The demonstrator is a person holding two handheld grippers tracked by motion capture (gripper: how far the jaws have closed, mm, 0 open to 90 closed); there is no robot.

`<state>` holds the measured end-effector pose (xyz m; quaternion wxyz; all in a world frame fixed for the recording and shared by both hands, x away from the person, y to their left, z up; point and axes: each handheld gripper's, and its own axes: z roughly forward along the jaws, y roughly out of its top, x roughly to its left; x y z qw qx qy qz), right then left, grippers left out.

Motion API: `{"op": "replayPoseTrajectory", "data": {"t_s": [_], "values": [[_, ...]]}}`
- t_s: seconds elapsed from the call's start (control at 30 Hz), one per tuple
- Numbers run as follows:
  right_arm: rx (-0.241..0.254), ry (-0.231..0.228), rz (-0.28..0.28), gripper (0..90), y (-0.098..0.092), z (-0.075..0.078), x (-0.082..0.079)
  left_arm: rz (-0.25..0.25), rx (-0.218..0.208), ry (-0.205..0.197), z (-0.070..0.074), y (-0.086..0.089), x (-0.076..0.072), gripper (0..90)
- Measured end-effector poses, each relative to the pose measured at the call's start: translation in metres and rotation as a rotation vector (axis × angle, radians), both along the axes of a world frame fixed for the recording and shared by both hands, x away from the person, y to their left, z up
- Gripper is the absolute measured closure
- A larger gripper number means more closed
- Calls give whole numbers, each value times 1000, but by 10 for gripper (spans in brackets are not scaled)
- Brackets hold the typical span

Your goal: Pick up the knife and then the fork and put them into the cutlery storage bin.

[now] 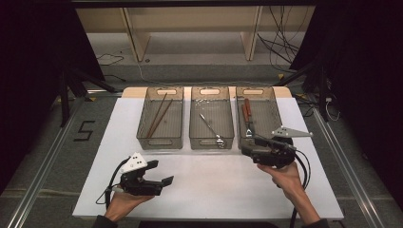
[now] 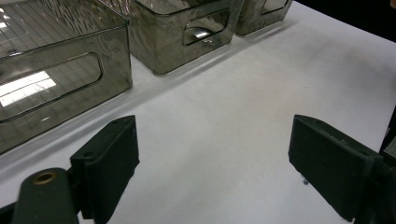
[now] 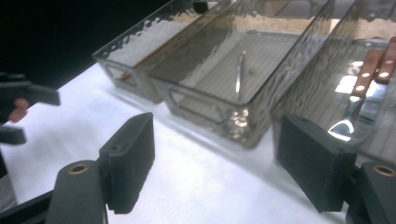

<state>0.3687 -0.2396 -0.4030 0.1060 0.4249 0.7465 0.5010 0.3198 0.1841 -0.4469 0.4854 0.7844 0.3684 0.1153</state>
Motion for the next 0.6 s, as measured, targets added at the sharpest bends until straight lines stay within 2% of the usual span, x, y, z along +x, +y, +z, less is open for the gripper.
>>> {"op": "replayPoseTrajectory", "data": {"t_s": [0.23,0.6], "values": [[9,-38,35,269,3,-13,-23,6,-18,1,0,3,0,157],[24,-38,66,249,7,-33,-51,4,-34,5,0,3,-3,157]]}}
